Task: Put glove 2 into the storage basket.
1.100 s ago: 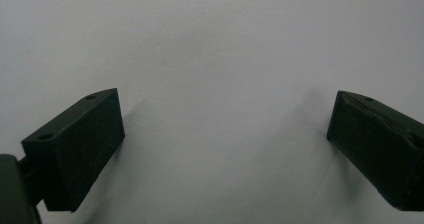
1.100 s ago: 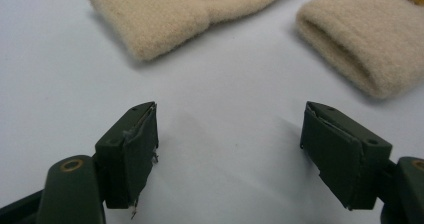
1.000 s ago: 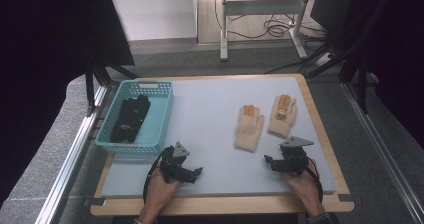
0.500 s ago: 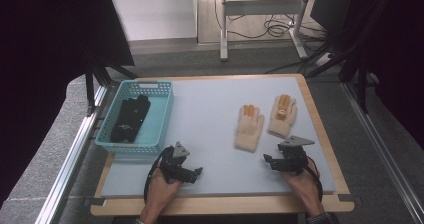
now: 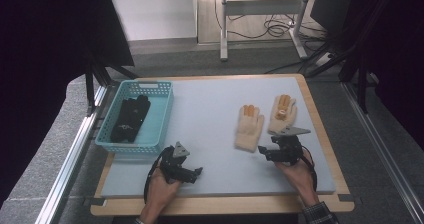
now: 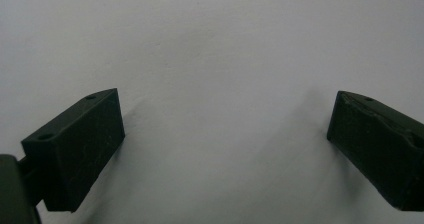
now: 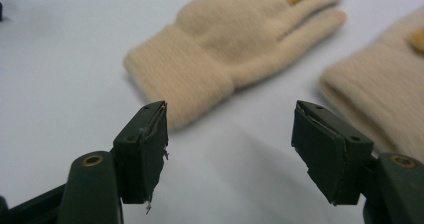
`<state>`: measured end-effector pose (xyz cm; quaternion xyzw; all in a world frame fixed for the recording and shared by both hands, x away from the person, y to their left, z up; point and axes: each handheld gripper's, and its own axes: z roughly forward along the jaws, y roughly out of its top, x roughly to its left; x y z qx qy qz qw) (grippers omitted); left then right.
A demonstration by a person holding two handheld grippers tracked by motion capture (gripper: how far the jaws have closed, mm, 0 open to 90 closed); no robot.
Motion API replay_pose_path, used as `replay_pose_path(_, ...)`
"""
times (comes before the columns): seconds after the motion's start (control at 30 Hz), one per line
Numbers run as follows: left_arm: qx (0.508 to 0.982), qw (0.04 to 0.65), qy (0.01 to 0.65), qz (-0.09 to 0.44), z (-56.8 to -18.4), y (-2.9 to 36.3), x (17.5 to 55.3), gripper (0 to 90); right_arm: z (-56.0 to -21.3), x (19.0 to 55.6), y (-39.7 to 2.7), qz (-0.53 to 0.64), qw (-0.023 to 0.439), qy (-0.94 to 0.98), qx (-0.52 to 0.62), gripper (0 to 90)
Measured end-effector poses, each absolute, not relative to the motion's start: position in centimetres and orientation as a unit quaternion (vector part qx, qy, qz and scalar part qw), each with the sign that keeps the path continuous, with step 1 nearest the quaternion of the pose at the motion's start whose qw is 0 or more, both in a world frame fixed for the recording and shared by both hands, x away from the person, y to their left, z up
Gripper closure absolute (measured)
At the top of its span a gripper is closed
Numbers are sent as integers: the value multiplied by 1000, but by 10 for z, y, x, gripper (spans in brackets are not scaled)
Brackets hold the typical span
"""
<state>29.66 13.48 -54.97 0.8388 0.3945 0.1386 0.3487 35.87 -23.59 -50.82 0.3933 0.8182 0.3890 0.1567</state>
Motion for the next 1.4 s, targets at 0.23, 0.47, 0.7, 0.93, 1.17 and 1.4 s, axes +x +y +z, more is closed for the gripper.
replay_pose_path(0.23, 838, 349, 396, 137, -550, 135, 297, 17, -497, 399, -226, 382, 115, 819, 413, 346)
replay_pose_path(0.47, 838, 349, 395, 140, -550, 134, 296, 18, -494, 415, -225, 401, 134, 803, 421, 343)
replay_pose_path(0.7, 838, 349, 396, 140, -550, 134, 296, 18, -506, 427, -193, 382, 153, 827, 383, 275)
replay_pose_path(0.93, 838, 349, 396, 140, -550, 134, 296, 17, -517, 443, -174, 352, 161, 846, 365, 236)
replay_pose_path(1.17, 838, 349, 396, 140, -550, 134, 296, 17, -520, 443, -163, 330, 148, 862, 354, 513)
replay_pose_path(1.4, 838, 349, 396, 140, -550, 134, 296, 17, -508, 432, -168, 354, 130, 856, 354, 536)
